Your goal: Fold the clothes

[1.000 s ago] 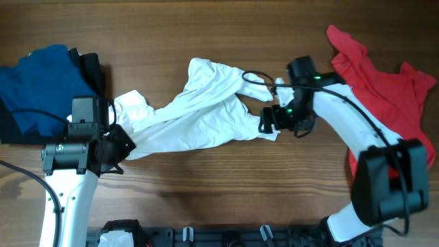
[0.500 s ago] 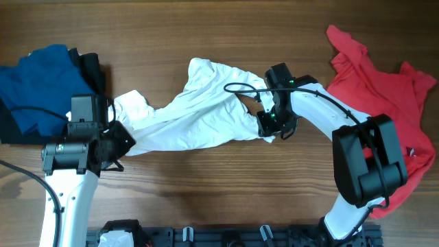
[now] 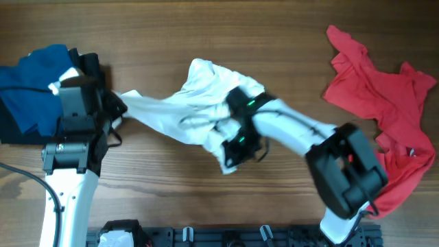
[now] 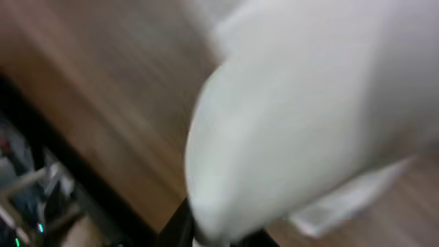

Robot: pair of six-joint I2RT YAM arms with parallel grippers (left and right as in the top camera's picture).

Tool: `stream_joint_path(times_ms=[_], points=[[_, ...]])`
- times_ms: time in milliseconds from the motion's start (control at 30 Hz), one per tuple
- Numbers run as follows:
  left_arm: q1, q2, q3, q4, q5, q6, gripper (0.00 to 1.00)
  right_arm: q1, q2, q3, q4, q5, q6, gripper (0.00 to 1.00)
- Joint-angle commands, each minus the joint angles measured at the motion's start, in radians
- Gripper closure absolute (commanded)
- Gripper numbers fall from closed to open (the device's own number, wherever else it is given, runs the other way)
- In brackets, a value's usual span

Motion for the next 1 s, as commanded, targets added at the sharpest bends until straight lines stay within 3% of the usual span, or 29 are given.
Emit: stream_joint_path(times_ms=[0, 67, 100, 167, 200, 367, 533, 600, 767, 967], points=[[0.016, 0.013, 0.005, 0.125, -0.095, 0.022, 0.96, 0.128, 0.010, 0.000, 0.029, -0.055, 0.057, 0.84], [0.034, 0.027, 0.005, 0.180, -0.095, 0.021, 0.95, 0.170, 0.010, 0.001, 0.053, -0.020, 0.114, 0.83], [0.040, 0.034, 0.005, 0.192, -0.093, 0.021, 0.89, 0.179, 0.009, 0.002, 0.063, -0.004, 0.135, 0.79], [0.044, 0.049, 0.005, 0.189, -0.078, 0.022, 0.54, 0.180, 0.007, 0.003, 0.070, 0.027, 0.159, 0.72], [0.043, 0.057, 0.005, 0.177, -0.065, 0.022, 0.45, 0.175, 0.003, 0.004, 0.073, 0.032, 0.159, 0.70], [0.043, 0.084, 0.005, 0.076, 0.052, 0.021, 0.23, 0.122, -0.061, 0.023, 0.065, 0.076, 0.158, 0.61], [0.042, 0.085, 0.005, -0.057, 0.377, 0.021, 0.21, 0.029, -0.203, 0.041, 0.045, 0.236, 0.225, 0.53], [0.015, 0.096, 0.003, -0.175, 0.513, 0.019, 0.20, -0.039, -0.274, 0.041, 0.045, 0.301, 0.259, 0.40], [-0.096, 0.136, -0.046, -0.256, 0.512, -0.018, 0.15, -0.157, -0.335, 0.041, 0.040, 0.300, 0.259, 0.35], [-0.257, 0.222, -0.150, -0.139, 0.511, -0.203, 0.12, -0.254, -0.338, 0.040, -0.006, 0.300, 0.254, 0.34]])
